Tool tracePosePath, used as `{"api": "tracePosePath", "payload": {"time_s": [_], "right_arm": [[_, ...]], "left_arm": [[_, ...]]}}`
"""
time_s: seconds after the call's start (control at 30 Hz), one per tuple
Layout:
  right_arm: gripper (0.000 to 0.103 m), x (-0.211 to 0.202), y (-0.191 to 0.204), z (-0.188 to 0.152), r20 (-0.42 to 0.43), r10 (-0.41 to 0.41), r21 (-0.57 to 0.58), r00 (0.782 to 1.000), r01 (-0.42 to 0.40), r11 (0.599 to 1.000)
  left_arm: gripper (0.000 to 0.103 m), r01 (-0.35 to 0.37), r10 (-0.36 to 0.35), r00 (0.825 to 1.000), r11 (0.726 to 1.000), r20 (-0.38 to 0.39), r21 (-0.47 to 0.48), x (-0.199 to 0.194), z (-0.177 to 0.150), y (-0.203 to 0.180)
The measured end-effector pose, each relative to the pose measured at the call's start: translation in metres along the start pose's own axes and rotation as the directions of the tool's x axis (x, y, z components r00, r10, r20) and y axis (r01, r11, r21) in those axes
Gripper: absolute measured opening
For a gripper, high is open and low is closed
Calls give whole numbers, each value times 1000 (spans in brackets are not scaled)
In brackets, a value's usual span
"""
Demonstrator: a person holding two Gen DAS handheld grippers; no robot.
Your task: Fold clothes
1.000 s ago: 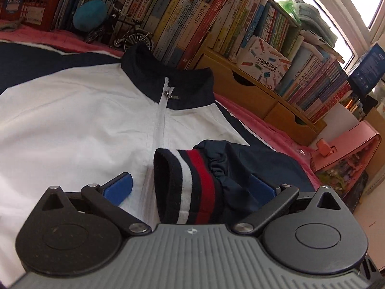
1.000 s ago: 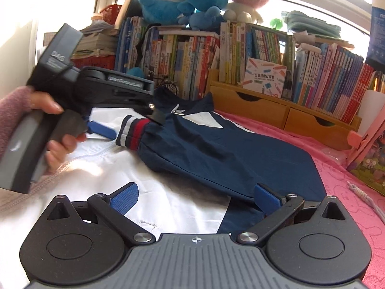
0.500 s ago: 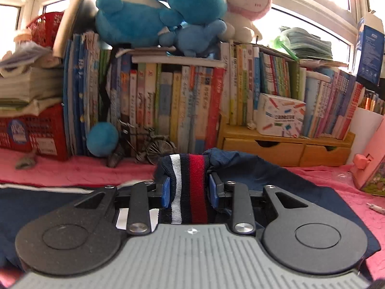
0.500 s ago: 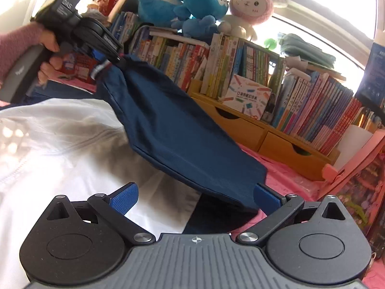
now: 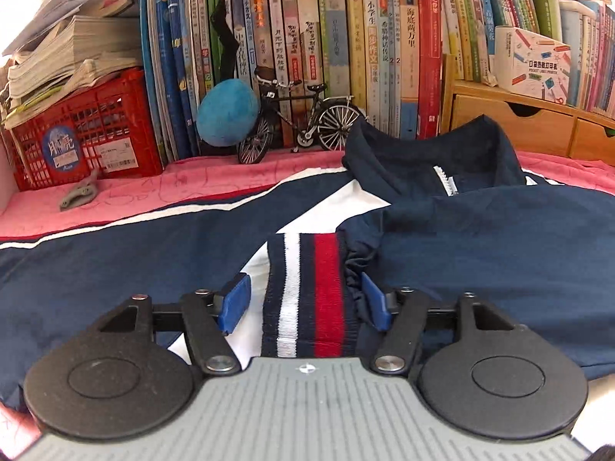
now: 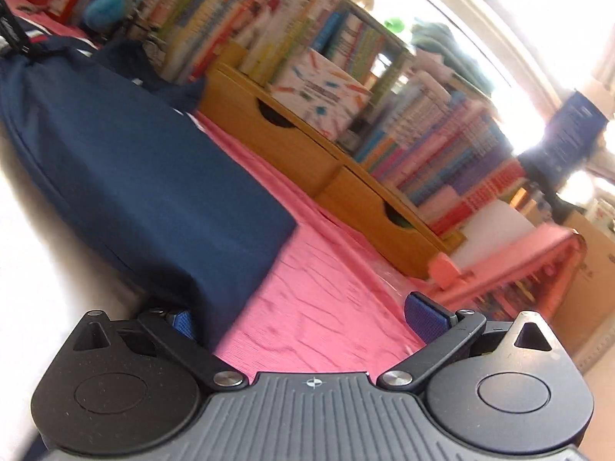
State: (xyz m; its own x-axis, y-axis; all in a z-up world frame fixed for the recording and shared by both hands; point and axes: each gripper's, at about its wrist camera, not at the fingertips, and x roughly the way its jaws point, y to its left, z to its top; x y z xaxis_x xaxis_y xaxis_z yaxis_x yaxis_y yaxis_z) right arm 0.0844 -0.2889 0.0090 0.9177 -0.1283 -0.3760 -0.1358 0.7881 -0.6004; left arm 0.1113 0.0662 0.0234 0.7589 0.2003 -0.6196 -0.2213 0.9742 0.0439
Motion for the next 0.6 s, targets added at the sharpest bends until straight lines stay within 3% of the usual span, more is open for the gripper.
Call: {"api": "tracePosePath", "payload": {"time_s": [0.13,0.27,0.33,0.43,0.53,0.6], "right_arm": [[102,11,-27,-14,-48,84,125,995,-77,989],[102,5,-21,-8,-58,77,95,995,-71,993],[102,-4,-28,-2,-46,154,167,987,-145,975],[103,-25,-36,9,45,278,248,960,-280,927],[103,-32,-21,23,73,275,187,959,-284,940],[103,-28,-6,28,47,229,108,972,-233,966]], "left_arm": [[82,37,-38,999,999,-24,-15,4,-1,5],[83,37,-37,999,999,-28,-21,6,-1,6],[84,31,-32,999,999,-29,-15,7,-1,5],[86,32,-32,999,999,-32,-15,9,0,5],[87,27,-27,999,1000,-31,-11,10,-2,4],[91,11,-12,999,1000,-31,-4,10,-2,3]]}}
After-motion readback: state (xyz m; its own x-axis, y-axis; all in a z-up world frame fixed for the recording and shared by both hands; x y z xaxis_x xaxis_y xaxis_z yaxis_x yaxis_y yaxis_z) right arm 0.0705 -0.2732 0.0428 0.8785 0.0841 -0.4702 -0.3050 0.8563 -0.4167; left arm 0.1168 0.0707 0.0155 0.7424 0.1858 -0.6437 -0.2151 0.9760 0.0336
